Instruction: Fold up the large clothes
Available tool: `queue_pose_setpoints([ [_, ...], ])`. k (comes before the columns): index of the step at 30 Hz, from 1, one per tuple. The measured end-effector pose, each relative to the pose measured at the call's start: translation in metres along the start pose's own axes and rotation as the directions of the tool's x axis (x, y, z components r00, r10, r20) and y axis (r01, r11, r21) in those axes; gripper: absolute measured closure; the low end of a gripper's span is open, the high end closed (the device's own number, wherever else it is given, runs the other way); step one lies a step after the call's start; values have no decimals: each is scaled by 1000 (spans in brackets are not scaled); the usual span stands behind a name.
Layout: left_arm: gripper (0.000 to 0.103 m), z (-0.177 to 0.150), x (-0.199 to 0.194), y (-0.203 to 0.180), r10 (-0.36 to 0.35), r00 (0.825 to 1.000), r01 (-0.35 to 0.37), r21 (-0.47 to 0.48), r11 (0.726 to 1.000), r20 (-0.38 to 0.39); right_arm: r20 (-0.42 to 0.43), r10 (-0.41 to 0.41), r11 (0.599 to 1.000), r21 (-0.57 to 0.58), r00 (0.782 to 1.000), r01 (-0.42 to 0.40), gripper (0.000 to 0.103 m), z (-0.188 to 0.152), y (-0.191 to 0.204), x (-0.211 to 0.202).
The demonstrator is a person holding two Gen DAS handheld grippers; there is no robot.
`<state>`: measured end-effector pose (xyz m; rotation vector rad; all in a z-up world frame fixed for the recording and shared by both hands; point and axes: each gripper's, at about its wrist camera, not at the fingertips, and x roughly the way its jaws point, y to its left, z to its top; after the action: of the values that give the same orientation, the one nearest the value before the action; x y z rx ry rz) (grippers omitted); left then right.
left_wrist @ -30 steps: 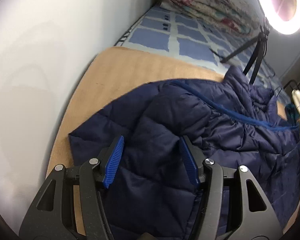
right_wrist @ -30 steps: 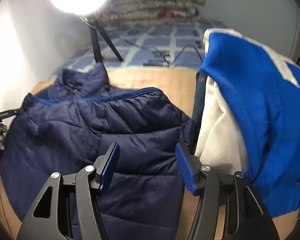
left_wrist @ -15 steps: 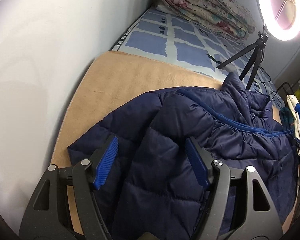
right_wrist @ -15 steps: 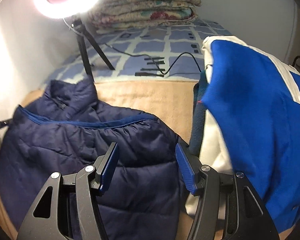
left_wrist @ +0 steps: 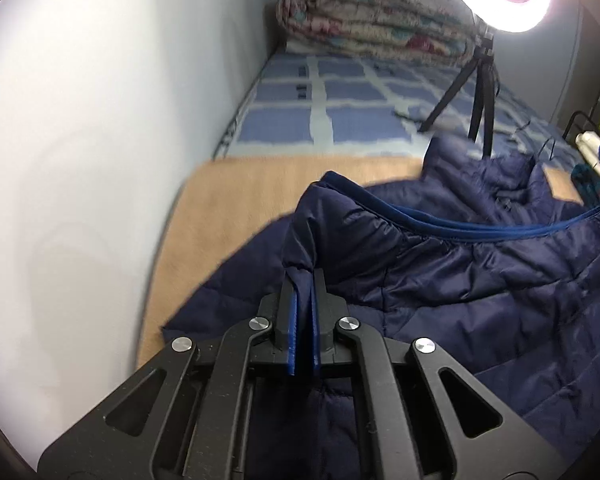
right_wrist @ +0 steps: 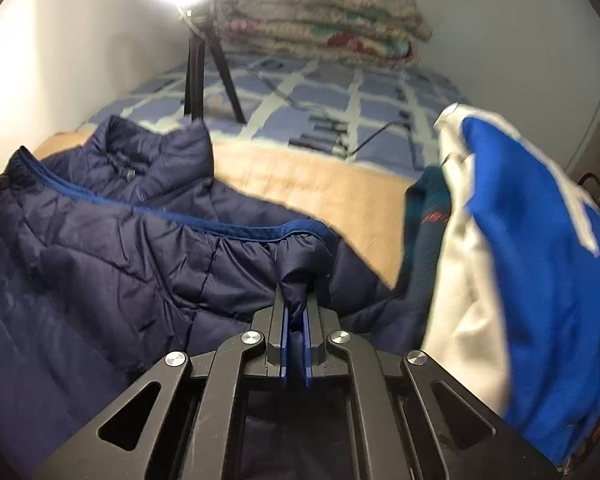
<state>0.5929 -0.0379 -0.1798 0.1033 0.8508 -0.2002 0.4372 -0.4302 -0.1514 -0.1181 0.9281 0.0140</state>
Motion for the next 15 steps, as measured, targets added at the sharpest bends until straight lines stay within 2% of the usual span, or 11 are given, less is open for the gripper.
queue_pose_setpoints([
  [7, 100, 36, -12, 8, 4, 997, 0, -50, 999, 77, 106, -102, 995, 21, 989, 100, 100, 32, -9, -21],
  [11, 101, 56, 12, 7, 29, 997, -23, -79, 997, 75, 106, -147, 989, 44, 983, 144, 100, 50, -15, -5],
  [15, 101, 56, 48, 3, 73, 997, -70, -85, 994, 36, 69, -184, 983, 37, 981, 182, 100, 55, -11, 27],
])
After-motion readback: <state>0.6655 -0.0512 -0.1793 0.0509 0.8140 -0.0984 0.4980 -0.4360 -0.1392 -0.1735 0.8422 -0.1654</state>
